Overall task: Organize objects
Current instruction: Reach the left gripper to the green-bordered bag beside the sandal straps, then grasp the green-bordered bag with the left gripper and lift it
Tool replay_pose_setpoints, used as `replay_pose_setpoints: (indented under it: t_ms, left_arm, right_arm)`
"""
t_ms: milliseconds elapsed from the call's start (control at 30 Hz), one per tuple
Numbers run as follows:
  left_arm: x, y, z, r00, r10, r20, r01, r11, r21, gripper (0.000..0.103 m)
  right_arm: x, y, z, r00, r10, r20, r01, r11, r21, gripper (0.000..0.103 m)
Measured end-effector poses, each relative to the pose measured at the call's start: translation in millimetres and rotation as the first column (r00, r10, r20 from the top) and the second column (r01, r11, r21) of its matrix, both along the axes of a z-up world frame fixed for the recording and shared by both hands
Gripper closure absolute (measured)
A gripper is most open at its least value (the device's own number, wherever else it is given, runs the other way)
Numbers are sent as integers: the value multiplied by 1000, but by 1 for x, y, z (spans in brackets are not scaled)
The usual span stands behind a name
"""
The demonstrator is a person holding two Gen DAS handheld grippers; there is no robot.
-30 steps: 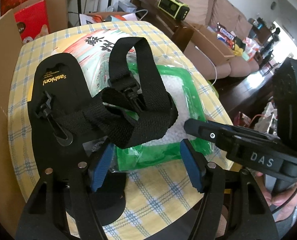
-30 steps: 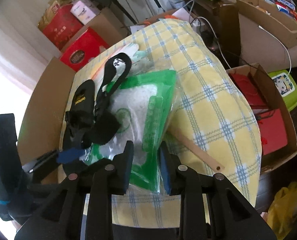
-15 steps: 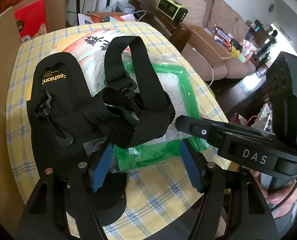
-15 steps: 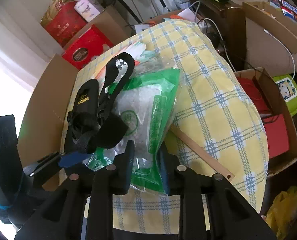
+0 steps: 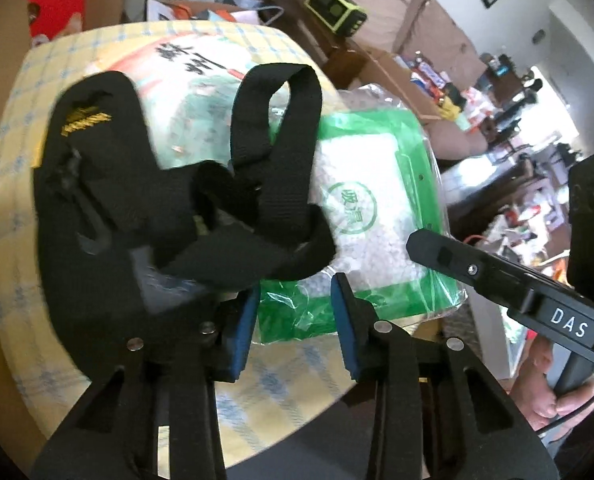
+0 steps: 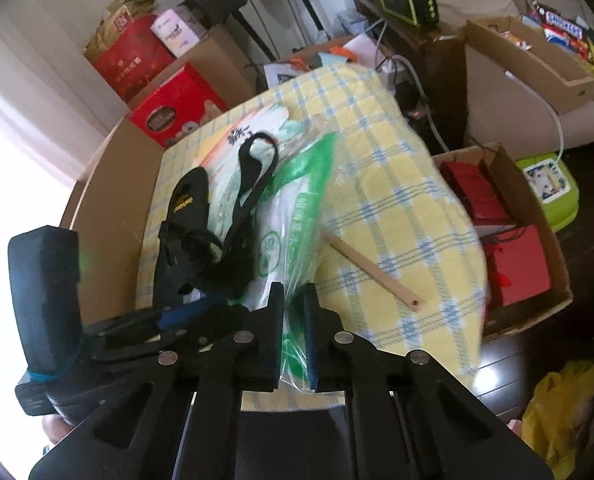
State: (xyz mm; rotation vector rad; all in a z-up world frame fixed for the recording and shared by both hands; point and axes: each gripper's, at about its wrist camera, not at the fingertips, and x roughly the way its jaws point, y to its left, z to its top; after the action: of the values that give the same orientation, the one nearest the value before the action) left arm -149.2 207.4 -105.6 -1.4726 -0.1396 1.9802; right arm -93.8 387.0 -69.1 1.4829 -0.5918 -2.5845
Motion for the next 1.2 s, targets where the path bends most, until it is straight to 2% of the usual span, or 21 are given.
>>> replay_pose_setpoints:
  t_ms: [67,167,300,400,533,633,667,767,800,967,1033,1200]
  left_arm:
    - [3,7,0,1000,-19,4,19,1000,7,70]
    - [6,10,0,1000,-30,-3,30,1000,-4,71]
    - [-3,-4,-2,999,27,27,-27,999,16,70]
    - [-9,-11,-9,997,45,60,-46,999,19,64]
    - [-5,-3,-7,998,27,49,-28,1000,13,55]
    - [1,9,-8,998,-12,56,10,1000,26,55]
    - [4,13,-8,998,-19,52,18,1000,24,52]
    - [8,16,-5,999,-19,37,19,1000,4,52]
    - [8,15,-4,999,-17,38,16,1000,8,52]
    - [10,8,-4,999,14,39,-14,1000,0,72]
    - [12,8,-3,999,15,47,-15,1000,5,76]
    - [18,7,14,999,17,39,-20,996,84,76]
  right_arm:
    - [3,2,1,1000,-4,5,4,999,36,96]
    - [3,12,-9,999,-19,35,18,1000,21,96]
    - [4,24,-28,997,-34,76,35,999,-15,96]
    - [4,27,-33,996,-39,77,40,999,-19,96]
    - [2,24,-32,996,-36,78,35,999,8,95]
    - [2,20,-33,997,-27,76,27,1000,2,95]
    - [2,19,-34,997,-26,75,26,1000,6,95]
    - [2,16,-34,998,-26,65,25,1000,16,95]
    - [2,15,-33,998,-25,64,25,1000,14,95]
    - [5,4,-24,999,-18,29,16,997,73,95]
    - [8,2,-15,1000,-21,1,21,995,97,95]
    - [16,5,14,997,-47,-55,54,988,144,95]
